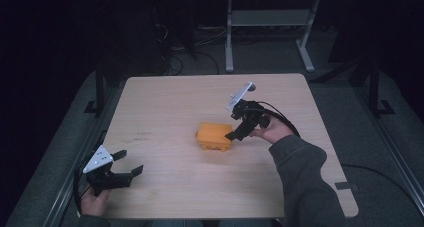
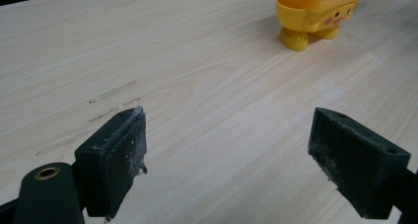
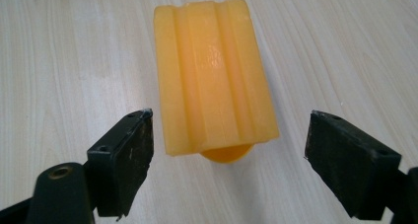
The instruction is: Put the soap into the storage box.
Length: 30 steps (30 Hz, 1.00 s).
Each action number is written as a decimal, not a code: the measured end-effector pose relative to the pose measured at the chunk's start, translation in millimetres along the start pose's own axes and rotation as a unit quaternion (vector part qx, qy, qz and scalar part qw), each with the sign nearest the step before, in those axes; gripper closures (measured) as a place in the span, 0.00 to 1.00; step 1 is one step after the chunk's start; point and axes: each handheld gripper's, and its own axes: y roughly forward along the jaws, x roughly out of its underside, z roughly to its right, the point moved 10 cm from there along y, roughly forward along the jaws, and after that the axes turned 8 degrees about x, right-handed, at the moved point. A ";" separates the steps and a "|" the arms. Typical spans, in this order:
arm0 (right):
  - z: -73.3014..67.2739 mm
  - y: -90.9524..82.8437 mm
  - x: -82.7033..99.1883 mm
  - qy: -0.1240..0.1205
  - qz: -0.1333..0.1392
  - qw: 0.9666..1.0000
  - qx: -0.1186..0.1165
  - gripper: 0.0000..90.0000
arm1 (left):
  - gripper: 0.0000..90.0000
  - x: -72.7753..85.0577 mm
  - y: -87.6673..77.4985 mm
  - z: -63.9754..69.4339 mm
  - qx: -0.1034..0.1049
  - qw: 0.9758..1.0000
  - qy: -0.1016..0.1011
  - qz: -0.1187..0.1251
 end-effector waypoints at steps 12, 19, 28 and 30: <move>3.0 -8.8 13.6 0.014 -0.001 1.000 0.005 0.21 | 0.16 0.2 -0.3 0.1 -0.001 1.000 0.001 -0.001; 4.3 -11.7 25.2 0.025 -0.003 1.000 0.007 0.21 | 0.16 0.3 -0.2 -0.1 -0.001 1.000 0.002 -0.001; 2.9 -16.6 41.2 0.042 -0.005 0.999 0.005 0.21 | 0.16 0.1 0.0 -0.1 -0.002 1.000 0.002 0.000; 3.3 -16.7 45.0 0.043 -0.004 0.999 0.006 0.21 | 0.16 -0.1 -0.2 -0.3 -0.003 1.000 0.002 0.001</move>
